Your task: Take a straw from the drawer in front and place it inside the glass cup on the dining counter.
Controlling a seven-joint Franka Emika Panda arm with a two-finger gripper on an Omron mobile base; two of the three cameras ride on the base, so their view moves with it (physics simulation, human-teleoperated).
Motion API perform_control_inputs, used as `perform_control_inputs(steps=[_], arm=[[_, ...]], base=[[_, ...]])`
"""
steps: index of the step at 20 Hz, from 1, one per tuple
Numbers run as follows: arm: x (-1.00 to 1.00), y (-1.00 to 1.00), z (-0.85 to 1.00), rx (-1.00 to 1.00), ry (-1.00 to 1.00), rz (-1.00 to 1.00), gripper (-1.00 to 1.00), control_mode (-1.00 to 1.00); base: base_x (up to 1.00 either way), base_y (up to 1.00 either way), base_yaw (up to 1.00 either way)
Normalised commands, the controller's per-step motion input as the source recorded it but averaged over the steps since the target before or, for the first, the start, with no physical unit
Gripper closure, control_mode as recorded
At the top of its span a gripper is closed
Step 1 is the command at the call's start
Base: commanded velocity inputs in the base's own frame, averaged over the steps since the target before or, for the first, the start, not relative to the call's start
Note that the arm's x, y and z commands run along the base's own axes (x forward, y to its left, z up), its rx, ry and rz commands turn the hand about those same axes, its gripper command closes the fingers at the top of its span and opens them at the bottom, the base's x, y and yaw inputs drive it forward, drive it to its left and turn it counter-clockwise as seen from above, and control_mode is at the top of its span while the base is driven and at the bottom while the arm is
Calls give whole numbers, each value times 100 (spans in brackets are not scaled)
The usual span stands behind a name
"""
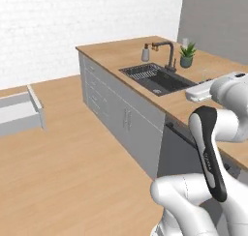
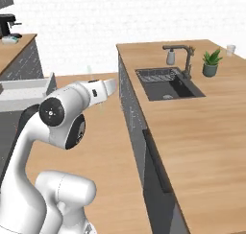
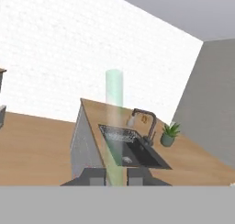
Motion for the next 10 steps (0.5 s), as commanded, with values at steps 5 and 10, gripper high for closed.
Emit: perform_control_inputs(steps=[5, 10], arm=[[0, 0, 0, 0, 0, 0, 100, 100], [0, 0, 0, 0, 0, 0, 100, 100]], base=[[-80, -68, -29], [-57, -78, -24]])
